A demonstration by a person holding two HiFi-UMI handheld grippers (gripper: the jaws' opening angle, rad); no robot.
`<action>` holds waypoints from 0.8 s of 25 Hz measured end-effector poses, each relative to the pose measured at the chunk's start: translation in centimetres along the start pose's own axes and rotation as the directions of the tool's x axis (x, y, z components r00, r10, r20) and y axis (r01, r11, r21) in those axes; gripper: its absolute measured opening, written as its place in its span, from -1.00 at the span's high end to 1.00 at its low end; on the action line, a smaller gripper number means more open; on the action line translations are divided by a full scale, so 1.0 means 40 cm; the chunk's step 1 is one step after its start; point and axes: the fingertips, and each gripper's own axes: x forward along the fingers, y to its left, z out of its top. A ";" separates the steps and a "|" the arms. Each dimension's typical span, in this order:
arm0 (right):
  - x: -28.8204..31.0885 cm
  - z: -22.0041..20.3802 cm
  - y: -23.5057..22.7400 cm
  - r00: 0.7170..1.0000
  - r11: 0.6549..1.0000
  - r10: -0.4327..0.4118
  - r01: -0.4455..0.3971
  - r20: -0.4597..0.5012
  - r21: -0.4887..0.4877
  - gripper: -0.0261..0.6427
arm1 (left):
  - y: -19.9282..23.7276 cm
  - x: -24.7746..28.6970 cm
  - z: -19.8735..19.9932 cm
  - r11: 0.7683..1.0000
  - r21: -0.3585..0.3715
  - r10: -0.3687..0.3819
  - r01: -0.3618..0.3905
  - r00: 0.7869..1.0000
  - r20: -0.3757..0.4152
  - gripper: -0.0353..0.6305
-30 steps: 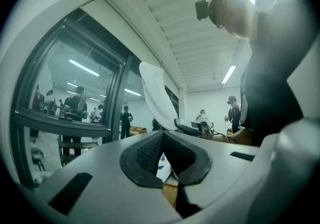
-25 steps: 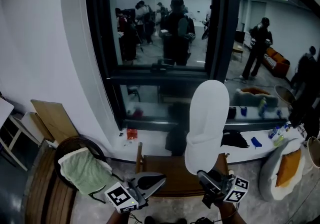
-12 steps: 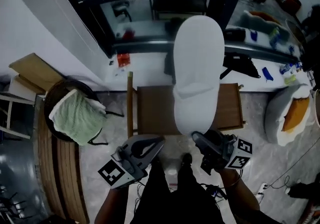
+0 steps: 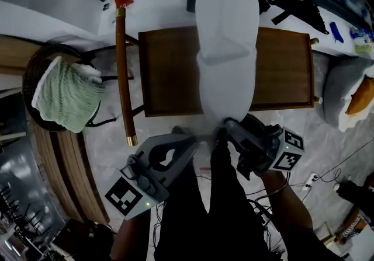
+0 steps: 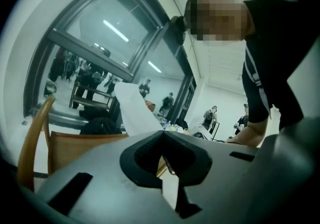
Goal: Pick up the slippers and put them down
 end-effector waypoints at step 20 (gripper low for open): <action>-0.026 -0.253 -0.272 0.989 0.951 -0.124 0.140 -0.076 0.275 0.70 | 0.071 0.039 -0.316 0.983 -0.176 -0.054 0.044 0.997 -0.051 0.88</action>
